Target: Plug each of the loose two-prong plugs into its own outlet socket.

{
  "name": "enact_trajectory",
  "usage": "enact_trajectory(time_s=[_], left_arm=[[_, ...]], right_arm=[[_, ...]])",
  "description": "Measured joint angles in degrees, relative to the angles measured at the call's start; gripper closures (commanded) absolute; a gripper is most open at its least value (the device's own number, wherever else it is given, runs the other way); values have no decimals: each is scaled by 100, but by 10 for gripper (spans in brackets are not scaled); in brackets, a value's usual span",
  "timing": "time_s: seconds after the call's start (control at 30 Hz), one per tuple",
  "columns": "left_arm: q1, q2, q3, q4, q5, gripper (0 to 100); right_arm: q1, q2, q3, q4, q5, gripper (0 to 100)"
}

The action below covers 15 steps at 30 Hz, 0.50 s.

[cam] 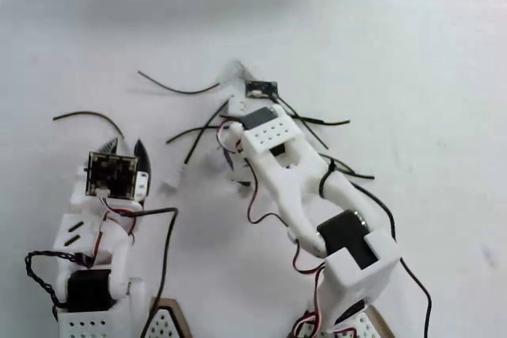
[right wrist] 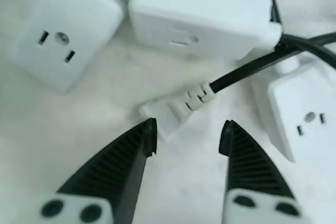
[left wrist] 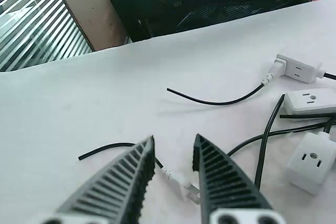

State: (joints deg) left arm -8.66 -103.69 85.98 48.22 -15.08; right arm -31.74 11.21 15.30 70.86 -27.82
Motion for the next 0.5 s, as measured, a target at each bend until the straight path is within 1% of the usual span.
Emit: enact_trajectory(time_s=[0.07,0.13,0.3,0.5], left_arm=[[0,0,0,0,0,865],[0,0,0,0,0,865],[0,0,0,0,0,865],[0,0,0,0,0,865]], right_arm=[[-97,9,0,-44,0,810],[-158,9,0,-53,-158,810],[-141,9,0,-211,-360,810],[-158,501,-132,-387,-404,811]])
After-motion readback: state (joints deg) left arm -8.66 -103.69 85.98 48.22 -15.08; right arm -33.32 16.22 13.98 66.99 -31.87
